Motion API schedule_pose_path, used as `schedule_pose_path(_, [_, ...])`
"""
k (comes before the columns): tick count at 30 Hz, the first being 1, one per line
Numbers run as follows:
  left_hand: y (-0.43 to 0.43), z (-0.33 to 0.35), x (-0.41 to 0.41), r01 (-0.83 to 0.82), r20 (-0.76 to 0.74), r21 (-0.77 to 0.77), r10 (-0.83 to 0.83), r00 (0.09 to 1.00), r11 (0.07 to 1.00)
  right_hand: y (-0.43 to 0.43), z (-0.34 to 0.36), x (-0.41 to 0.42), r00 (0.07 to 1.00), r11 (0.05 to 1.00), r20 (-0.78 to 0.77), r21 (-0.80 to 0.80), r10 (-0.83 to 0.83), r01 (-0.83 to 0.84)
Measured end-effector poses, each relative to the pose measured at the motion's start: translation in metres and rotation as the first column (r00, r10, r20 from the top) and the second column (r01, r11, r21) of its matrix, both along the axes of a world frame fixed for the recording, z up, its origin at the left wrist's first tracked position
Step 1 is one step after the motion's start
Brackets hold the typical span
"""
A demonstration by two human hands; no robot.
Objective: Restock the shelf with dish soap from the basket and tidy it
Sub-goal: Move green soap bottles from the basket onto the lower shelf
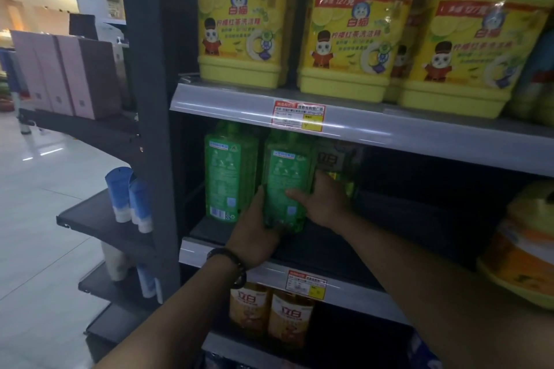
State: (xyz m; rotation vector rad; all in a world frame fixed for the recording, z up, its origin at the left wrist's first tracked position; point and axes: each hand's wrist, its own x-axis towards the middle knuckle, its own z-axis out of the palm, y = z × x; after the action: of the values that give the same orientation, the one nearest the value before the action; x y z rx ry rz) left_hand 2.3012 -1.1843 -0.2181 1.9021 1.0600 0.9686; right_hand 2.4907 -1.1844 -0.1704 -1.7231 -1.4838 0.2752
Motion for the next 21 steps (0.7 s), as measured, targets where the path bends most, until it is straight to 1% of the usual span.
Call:
schedule_pose_path(3, [-0.018,0.012,-0.002,-0.026,-0.014,0.011,0.026,1.0,1.0,-0.01,-0.004,0.001,0.997,0.999,0.079,-0.043,-0.017,0.02])
schedule_pose_path(6, [-0.044,0.018,-0.008,-0.109,-0.102,0.082,0.117,0.988,0.991,-0.047,0.0,-0.002,0.999,0.999,0.039,-0.047,-0.015,0.017])
schedule_pose_path(7, [-0.056,0.021,-0.01,-0.107,-0.114,0.102,0.119,0.986,0.989,-0.063,0.001,-0.002,0.999,0.998,0.041,-0.054,-0.017,0.02])
schedule_pose_path(10, [-0.096,0.022,-0.015,-0.033,-0.149,0.156,0.057,0.987,0.987,-0.112,-0.005,0.005,1.0,0.997,0.016,-0.083,-0.01,0.011])
schedule_pose_path(13, [-0.137,0.016,-0.02,0.09,-0.232,0.134,-0.057,0.971,0.987,-0.159,-0.014,0.013,0.999,0.994,0.026,-0.109,0.034,-0.031])
schedule_pose_path(15, [-0.161,0.007,-0.023,0.186,-0.306,0.1,-0.148,0.94,0.977,-0.189,-0.022,0.017,0.998,0.99,0.053,-0.142,0.032,-0.024])
schedule_pose_path(17, [-0.179,-0.009,-0.026,0.241,-0.405,0.058,-0.198,0.893,0.969,-0.22,-0.032,0.018,0.997,0.983,0.073,-0.184,0.035,-0.021])
schedule_pose_path(21, [-0.212,-0.059,-0.029,0.336,-0.593,-0.034,-0.29,0.751,0.941,-0.272,-0.076,0.022,0.994,0.954,0.081,-0.297,0.076,-0.049])
